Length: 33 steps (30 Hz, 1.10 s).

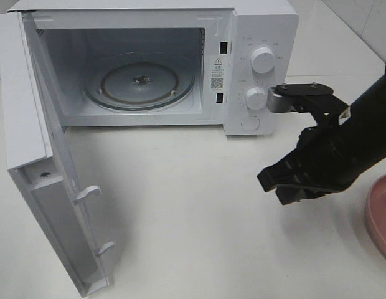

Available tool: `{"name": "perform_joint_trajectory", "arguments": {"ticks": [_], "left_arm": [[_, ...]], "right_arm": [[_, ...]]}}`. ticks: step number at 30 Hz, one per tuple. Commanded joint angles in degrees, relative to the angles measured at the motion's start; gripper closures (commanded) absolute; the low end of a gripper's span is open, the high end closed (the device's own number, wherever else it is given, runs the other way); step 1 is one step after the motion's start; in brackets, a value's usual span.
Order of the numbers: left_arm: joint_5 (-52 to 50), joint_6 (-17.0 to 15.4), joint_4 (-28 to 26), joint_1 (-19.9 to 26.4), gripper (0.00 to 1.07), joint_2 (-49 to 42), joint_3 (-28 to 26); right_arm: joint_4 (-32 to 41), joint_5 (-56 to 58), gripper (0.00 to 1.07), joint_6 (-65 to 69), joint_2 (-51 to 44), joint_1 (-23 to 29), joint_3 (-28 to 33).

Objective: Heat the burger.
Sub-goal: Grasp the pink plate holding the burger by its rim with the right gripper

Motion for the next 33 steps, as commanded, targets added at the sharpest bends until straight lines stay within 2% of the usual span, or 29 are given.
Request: {"name": "perform_joint_trajectory", "arguments": {"ticks": [1, 2, 4, 6, 7, 8, 9, 10, 11, 12, 13, 14, 15, 16, 17, 19, 33], "left_arm": [[-0.46, 0.06, -0.11, -0.4, 0.07, -0.97, 0.0], [-0.46, 0.06, -0.11, -0.4, 0.07, -0.97, 0.0], [-0.46, 0.06, -0.11, -0.4, 0.07, -0.97, 0.0], [-0.46, 0.06, -0.11, -0.4, 0.07, -0.97, 0.0], [-0.46, 0.06, -0.11, -0.4, 0.07, -0.97, 0.0], [-0.46, 0.06, -0.11, -0.4, 0.07, -0.97, 0.0], [-0.46, 0.06, -0.11, -0.4, 0.07, -0.97, 0.0], [-0.46, 0.06, -0.11, -0.4, 0.07, -0.97, 0.0], [-0.46, 0.06, -0.11, -0.4, 0.07, -0.97, 0.0], [-0.46, 0.06, -0.11, -0.4, 0.07, -0.97, 0.0], [-0.46, 0.06, -0.11, -0.4, 0.07, -0.97, 0.0], [-0.46, 0.06, -0.11, -0.4, 0.07, -0.97, 0.0], [-0.46, 0.06, -0.11, -0.4, 0.07, -0.97, 0.0], [-0.46, 0.06, -0.11, -0.4, 0.07, -0.97, 0.0], [-0.46, 0.06, -0.11, -0.4, 0.07, -0.97, 0.0], [-0.46, 0.06, -0.11, -0.4, 0.07, -0.97, 0.0], [-0.46, 0.0, -0.11, -0.4, 0.07, -0.97, 0.0]], "right_arm": [[-4.76, 4.53, 0.94, 2.86, -2.01, -1.6, -0.06], [-8.31, 7.33, 0.91, 5.5, -3.5, -3.44, -0.06], [-9.68, 8.54, 0.89, 6.65, -4.13, -4.3, -0.06], [-15.01, 12.49, 0.76, 8.77, -7.16, -8.25, -0.06], [-15.01, 12.49, 0.76, 8.77, -7.16, -8.25, -0.06], [-16.04, 13.12, 0.7, 9.0, -7.79, -9.0, -0.06], [-17.99, 14.04, 0.57, 9.4, -9.05, -10.49, -0.06], [-17.99, 14.04, 0.57, 9.4, -9.05, -10.49, -0.06], [-19.02, 14.44, 0.49, 9.4, -9.68, -11.23, -0.06], [-19.02, 14.44, 0.49, 9.4, -9.68, -11.23, -0.06], [-20.17, 15.07, 0.32, 9.85, -10.66, -12.72, -0.06], [-20.57, 15.3, 0.24, 9.85, -10.89, -13.46, -0.06], [-20.57, 15.3, 0.24, 9.85, -10.89, -13.46, -0.06], [-21.6, 15.53, 0.11, 9.85, -11.0, -14.55, 0.0], [-21.77, 15.58, 0.07, 9.85, -11.0, -14.95, 0.11], [-21.77, 15.47, 0.04, 9.85, -11.0, -15.41, 0.63], [-23.43, 11.69, 0.08, 13.29, -9.91, -15.87, 4.7]]}}
